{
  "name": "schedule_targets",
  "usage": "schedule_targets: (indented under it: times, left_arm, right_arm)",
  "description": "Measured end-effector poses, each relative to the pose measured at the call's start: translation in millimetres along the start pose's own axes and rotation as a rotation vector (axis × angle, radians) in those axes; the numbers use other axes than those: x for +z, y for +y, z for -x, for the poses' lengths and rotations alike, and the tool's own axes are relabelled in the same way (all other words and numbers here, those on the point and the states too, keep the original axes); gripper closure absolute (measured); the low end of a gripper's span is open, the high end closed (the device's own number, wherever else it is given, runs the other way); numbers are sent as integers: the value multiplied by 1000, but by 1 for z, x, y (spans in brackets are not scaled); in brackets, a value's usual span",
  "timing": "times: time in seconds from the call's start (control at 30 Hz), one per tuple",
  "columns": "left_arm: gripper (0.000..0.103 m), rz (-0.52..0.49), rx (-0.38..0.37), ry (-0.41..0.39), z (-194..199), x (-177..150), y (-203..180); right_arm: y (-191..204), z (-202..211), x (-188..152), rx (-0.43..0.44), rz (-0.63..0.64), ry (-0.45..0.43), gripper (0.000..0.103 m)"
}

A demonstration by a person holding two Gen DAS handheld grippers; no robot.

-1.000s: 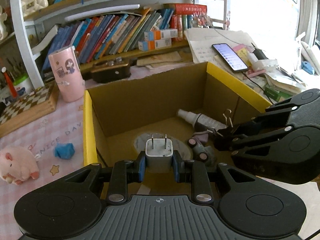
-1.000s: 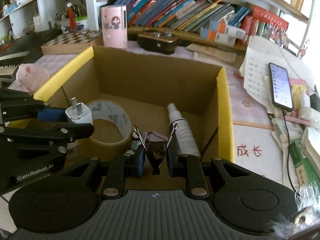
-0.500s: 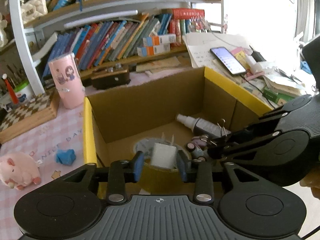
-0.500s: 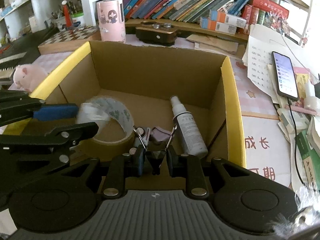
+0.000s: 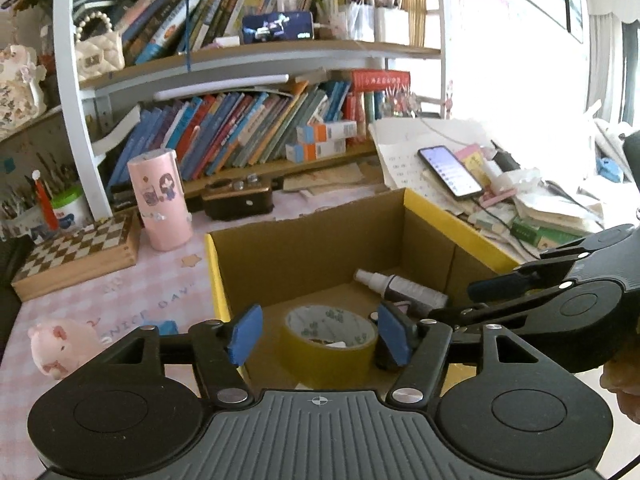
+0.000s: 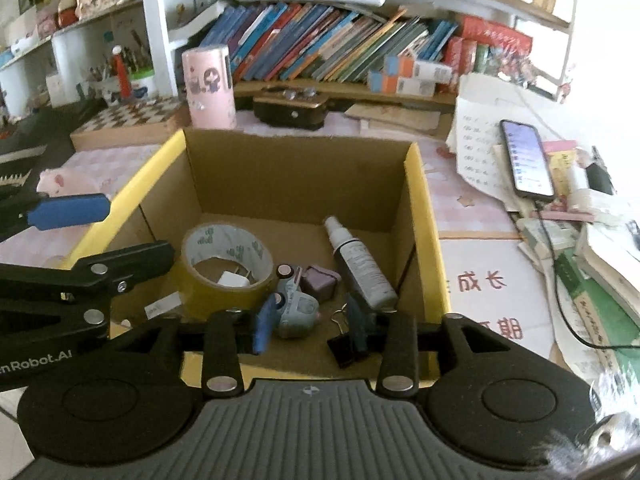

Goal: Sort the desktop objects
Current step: 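Withdraw both open tools from the yellow box back toward the table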

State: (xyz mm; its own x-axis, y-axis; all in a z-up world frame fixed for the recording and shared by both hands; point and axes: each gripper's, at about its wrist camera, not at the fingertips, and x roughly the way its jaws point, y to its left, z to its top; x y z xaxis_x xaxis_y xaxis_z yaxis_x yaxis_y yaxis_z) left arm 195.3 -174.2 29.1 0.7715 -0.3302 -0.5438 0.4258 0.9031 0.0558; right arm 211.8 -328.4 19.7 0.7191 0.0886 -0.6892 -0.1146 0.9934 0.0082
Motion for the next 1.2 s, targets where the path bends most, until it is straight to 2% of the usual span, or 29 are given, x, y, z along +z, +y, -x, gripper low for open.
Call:
schedule_targets:
  times: [0.5,0.83,1.2]
  left_arm:
    - [31,64,-3,-43,50,-26,37]
    - [30,69,-18,-18,82,-55,67]
    - [30,69,-15,35,112,-93,98]
  right_arm:
    - [16,57,-29,-134,-128,-94,61]
    - [49,79,-64,-204,-201,-67,61]
    - [106,94,-102,-218,-271,-24,60]
